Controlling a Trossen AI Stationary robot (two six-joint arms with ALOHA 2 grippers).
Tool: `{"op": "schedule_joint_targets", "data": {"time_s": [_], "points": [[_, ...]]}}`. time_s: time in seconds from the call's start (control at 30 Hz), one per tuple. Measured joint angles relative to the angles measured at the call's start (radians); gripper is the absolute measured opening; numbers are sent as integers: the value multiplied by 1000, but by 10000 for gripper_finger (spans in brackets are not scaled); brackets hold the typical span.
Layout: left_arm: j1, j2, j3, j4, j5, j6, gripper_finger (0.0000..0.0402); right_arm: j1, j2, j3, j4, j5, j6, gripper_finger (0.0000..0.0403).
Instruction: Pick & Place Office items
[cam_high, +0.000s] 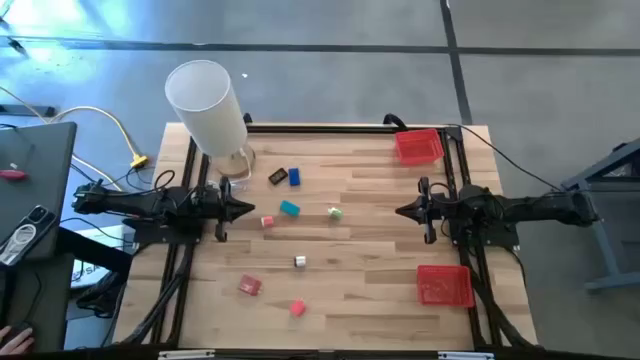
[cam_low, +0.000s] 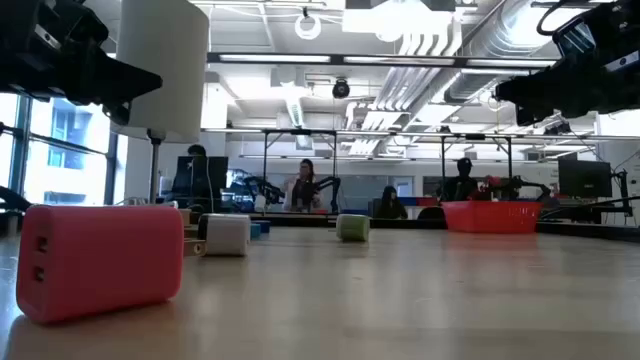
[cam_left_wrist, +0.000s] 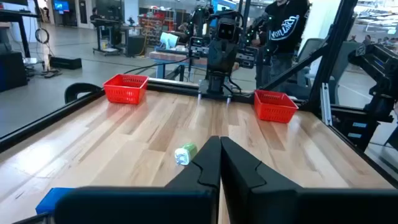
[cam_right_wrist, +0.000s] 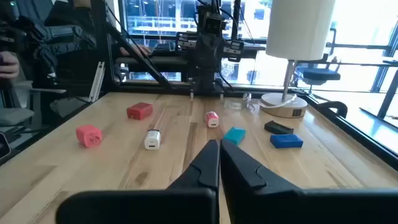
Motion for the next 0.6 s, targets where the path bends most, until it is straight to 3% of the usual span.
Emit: {"op": "schedule_joint_targets", "data": {"time_s": [0.6], "points": [[-2, 0, 0, 0, 29, -52, 1, 0, 0, 0, 0, -38, 5, 3]]}}
